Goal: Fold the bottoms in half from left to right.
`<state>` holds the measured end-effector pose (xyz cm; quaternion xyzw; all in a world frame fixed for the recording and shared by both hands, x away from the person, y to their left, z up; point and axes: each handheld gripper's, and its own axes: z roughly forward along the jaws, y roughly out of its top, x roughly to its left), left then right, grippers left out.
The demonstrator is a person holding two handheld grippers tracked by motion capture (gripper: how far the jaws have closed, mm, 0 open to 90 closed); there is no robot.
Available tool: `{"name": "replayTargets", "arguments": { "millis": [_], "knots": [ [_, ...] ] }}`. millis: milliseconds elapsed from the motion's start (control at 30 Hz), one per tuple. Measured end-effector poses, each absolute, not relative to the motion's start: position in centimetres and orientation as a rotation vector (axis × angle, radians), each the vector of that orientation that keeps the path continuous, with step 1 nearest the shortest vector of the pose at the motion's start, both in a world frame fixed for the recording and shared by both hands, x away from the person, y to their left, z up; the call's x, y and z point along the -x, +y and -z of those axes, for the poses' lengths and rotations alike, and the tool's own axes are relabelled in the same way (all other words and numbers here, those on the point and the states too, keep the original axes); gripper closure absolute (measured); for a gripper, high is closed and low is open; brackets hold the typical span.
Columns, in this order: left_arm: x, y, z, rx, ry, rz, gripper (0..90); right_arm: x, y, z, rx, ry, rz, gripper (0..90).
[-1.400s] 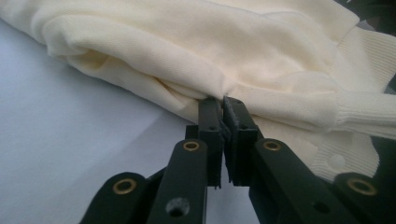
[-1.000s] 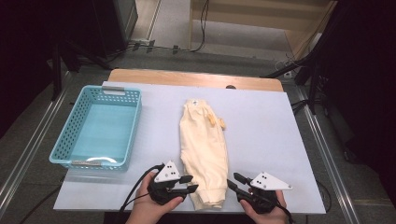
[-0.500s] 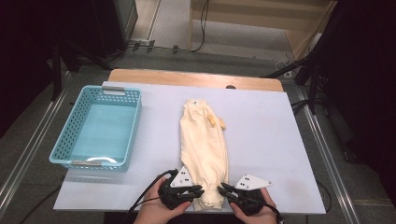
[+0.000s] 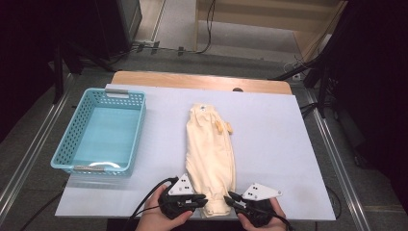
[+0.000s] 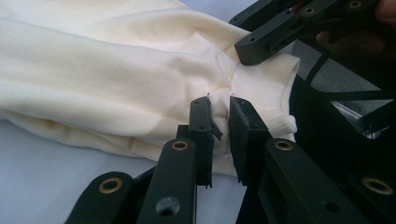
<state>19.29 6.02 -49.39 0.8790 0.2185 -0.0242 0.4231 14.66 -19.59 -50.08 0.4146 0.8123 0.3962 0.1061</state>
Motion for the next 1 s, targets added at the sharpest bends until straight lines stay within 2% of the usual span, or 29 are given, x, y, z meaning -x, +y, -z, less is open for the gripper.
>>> {"name": "replayTargets", "arguments": {
  "millis": [67,133,200,300,433,600,733,867,1000],
  "knots": [
    [-19.2,5.9,49.4,-2.202,0.543,0.058,78.9,-14.6,-19.7,50.0,-1.225,2.39,-1.152,72.0],
    [-19.2,6.0,49.4,-2.202,0.538,0.057,76.6,-14.7,-19.7,50.1,-1.206,2.413,-1.13,63.5],
    [-19.3,6.3,49.2,-2.193,0.54,0.042,69.3,-14.6,-19.7,50.0,-1.17,2.399,-1.106,55.4],
    [-19.6,6.9,48.6,-2.126,0.586,-0.008,53.6,-14.9,-20.2,49.5,-1.166,2.349,-1.14,48.0],
    [-20.8,7.5,48.1,-2.085,0.666,-0.073,39.6,-15.8,-21.2,49.1,-1.227,2.266,-1.179,46.5],
    [-23.1,8.1,48.2,-2.069,0.761,-0.153,38.6,-17.8,-21.6,49.6,-1.314,2.206,-1.168,52.7],
    [-24.8,8.5,48.7,-2.075,0.845,-0.198,39.7,-19.6,-21.7,50.1,-1.372,2.183,-1.148,53.2],
    [-25.9,8.5,49.4,-2.09,0.891,-0.205,40.6,-21.2,-21.3,50.7,-1.399,2.186,-1.118,53.2],
    [-26.5,8.5,50.1,-2.107,0.927,-0.203,44.6,-22.3,-20.9,51.4,-1.418,2.205,-1.113,59.9]
  ]
}}
